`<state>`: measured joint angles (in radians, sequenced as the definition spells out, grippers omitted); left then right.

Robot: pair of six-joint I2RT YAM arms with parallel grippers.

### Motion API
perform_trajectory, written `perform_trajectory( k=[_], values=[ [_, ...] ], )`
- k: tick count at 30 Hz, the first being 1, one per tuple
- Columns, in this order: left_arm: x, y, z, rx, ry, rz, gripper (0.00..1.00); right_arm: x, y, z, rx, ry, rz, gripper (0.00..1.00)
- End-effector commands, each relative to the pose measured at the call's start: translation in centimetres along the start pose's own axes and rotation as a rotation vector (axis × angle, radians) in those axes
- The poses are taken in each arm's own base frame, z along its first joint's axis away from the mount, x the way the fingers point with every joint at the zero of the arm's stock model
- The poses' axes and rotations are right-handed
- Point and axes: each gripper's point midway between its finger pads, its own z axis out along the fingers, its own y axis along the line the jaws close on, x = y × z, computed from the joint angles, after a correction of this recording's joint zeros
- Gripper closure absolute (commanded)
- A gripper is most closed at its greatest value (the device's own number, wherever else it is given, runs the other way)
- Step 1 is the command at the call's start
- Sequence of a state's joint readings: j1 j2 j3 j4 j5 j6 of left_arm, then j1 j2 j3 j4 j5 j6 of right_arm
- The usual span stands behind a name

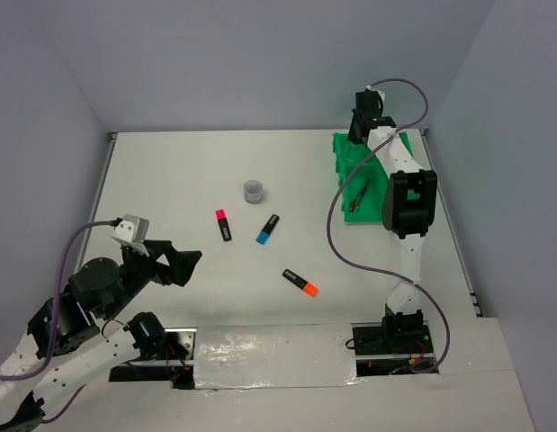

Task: Sort the stationery into containers
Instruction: Place the stationery in the storage box, then pick up the stationery from the center of the board.

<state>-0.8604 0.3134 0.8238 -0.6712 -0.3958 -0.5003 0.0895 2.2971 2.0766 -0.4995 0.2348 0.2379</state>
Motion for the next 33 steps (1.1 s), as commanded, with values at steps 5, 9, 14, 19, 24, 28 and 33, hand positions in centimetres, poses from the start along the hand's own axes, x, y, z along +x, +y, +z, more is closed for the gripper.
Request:
perform_trajectory(
  k=[5,9,14,19,24,28,33],
  values=[
    [-1.1,-1.2,-0.1,0.065,-0.044,0.001,0.01,-3.1,0.0,-0.7,-0.031,-0.07,-0.002,0.53],
    [-1.1,-1.3,-0.1,0.069,-0.043,0.003,0.01,-3.8,0.0,-1.4,-0.04,-0.084,-0.004,0.38],
    [-1.0,-1.4,-0.1,0.077,-0.039,0.006,0.01,-5.2,0.3,-3.0,-0.06,-0.108,0.006,0.22],
    [-1.0,-1.6,-0.1,0.083,-0.038,0.006,0.01,-8.9,0.8,-8.0,-0.106,-0.213,0.045,0.0],
    [-0.8,-2.4,0.1,0.131,-0.026,0.024,0.01,-11.1,1.4,-13.8,-0.138,-0.311,0.084,0.0],
    [-0.6,-0.5,0.4,0.008,-0.013,0.0,0.01,-9.1,5.8,-17.8,-0.228,-0.336,0.009,0.0],
    [-0.6,5.6,0.2,-0.394,-0.027,-0.092,0.01,-1.6,16.6,-20.2,-0.414,-0.244,-0.227,0.0]
  ],
)
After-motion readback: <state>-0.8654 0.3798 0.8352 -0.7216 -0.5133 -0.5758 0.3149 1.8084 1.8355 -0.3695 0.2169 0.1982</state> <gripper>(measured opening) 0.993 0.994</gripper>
